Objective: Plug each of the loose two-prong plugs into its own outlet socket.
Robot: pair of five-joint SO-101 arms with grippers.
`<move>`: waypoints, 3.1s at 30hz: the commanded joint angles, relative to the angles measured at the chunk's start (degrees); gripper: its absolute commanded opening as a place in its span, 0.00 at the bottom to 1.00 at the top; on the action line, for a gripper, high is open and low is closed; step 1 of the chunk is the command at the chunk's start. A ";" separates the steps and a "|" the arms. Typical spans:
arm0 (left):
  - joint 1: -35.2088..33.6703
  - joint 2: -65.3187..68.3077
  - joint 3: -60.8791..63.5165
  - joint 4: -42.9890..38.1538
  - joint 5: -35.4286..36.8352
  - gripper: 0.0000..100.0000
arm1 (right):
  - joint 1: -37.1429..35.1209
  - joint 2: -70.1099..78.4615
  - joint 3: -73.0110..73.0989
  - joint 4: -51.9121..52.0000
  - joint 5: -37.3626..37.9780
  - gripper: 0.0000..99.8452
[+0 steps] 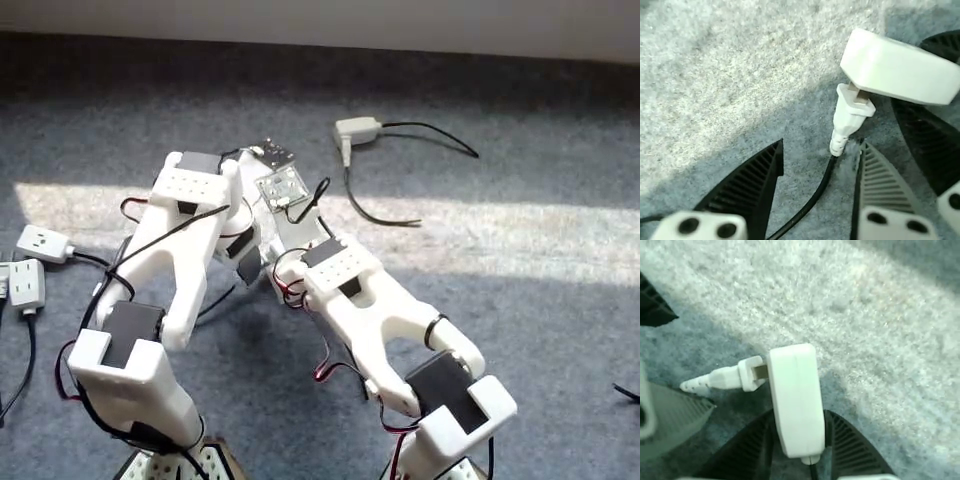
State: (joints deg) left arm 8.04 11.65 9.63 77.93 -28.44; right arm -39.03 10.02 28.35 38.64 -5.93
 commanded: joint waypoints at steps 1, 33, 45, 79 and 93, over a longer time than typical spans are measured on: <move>8.48 -0.75 -0.92 0.53 -2.02 0.25 | 0.48 0.22 -1.71 -1.01 -0.53 0.08; 4.18 -0.22 -8.75 8.62 -2.11 0.25 | 1.45 16.57 -23.34 18.33 -4.40 0.08; 1.01 -0.13 -8.66 4.48 -1.93 0.25 | 3.47 9.63 -23.25 24.75 -7.30 0.08; -10.15 -0.04 -15.52 2.90 8.00 0.04 | -0.13 -5.41 -8.04 18.59 -7.30 0.08; -5.67 -0.13 -7.60 3.34 7.21 0.15 | -0.04 -5.32 -7.87 17.01 -7.30 0.08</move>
State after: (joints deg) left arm -2.15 13.14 -0.22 81.45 -21.05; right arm -39.21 5.54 20.97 56.48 -12.70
